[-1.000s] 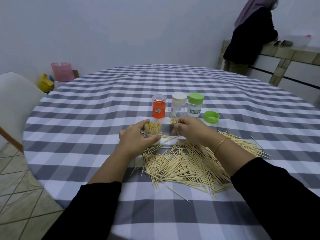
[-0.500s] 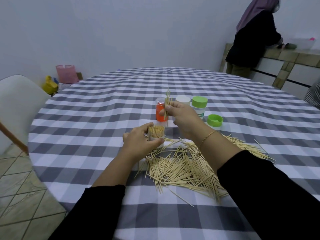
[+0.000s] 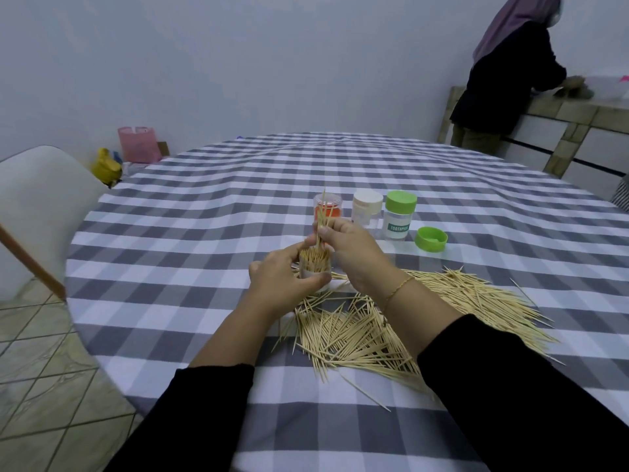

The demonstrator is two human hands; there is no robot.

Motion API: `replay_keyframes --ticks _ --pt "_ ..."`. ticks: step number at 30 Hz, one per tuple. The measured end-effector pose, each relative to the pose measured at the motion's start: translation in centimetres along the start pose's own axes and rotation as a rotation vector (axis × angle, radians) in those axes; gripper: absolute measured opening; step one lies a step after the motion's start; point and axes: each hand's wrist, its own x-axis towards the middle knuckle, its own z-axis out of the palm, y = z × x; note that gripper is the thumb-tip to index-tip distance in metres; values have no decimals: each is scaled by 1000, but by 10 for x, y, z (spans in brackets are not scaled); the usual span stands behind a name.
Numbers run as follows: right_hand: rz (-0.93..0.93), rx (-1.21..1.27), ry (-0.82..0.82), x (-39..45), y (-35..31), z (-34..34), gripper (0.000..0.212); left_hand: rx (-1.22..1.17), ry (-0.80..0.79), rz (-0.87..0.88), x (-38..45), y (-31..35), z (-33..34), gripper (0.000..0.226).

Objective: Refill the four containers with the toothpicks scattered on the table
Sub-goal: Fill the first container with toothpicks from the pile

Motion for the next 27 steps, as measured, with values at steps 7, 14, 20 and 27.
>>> replay_keyframes --ticks 7,14,20,27 --pt "-49 -259 -11 -4 11 7 17 -9 -6 38 0 2 -1 54" --pt "10 -369 8 -3 9 4 19 -23 -17 46 -2 4 -1 62" --pt "23 -290 14 -6 12 1 17 -80 -49 44 -8 8 -4 85" --pt "-13 -267 -25 -12 11 -6 27 -343 21 66 -3 1 0 50"
